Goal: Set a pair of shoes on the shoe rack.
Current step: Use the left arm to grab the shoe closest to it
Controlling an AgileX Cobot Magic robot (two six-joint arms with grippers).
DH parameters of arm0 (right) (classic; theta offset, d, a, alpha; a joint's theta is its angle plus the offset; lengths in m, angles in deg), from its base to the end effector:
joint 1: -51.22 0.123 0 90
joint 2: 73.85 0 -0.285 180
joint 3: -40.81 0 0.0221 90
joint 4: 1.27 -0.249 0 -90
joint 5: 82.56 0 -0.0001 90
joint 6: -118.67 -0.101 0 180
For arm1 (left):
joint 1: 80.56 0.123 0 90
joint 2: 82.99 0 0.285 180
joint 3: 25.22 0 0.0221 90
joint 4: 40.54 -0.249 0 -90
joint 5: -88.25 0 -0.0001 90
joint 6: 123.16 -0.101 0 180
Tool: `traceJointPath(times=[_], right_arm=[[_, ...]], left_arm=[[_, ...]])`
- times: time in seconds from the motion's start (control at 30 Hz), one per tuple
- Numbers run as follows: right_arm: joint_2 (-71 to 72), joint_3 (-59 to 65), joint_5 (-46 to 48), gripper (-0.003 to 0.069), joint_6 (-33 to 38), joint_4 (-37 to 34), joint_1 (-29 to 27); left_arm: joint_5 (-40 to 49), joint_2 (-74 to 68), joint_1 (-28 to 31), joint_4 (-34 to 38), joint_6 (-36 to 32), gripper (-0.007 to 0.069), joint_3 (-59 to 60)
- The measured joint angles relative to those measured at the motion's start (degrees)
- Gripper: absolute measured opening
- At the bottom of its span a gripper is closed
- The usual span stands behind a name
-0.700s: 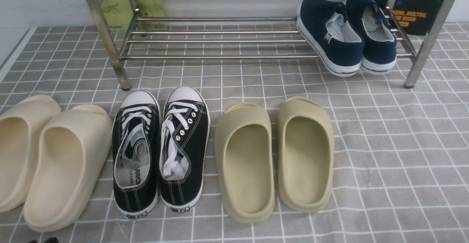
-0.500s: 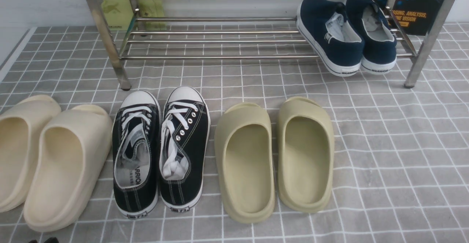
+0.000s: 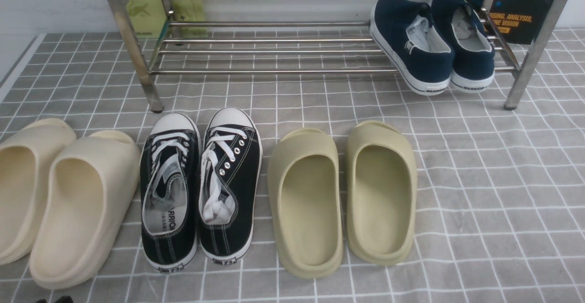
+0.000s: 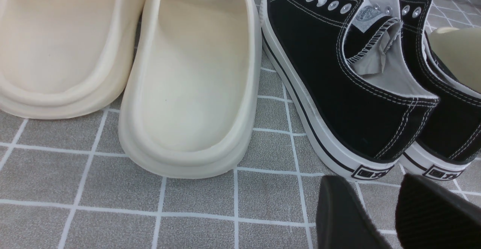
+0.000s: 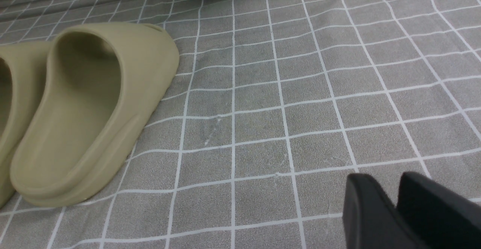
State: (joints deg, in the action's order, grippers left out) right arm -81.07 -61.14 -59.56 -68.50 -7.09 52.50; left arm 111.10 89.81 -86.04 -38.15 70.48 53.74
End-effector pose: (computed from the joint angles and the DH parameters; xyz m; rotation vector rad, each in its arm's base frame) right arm 0.0593 0.0053 0.1698 0.1585 1.8859 0.2020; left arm 0.0592 -0.0073 0.1645 -0.1616 1.9043 -0.2674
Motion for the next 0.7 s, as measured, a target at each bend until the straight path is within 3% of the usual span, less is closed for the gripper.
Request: traceJointPath(times=[0.53,0.7], right_arm=[[0.0,0.0,0.0,0.0168,0.0,0.05,0.0],[0.0,0.0,0.0,0.0178,0.0,0.05,0.0]], left_arm=[[-0.36,0.0,0.0,0.0,0.0,0.0239,0.0],[-9.53,0.0,0.0,0.0,0.0,0.0239,0.0]])
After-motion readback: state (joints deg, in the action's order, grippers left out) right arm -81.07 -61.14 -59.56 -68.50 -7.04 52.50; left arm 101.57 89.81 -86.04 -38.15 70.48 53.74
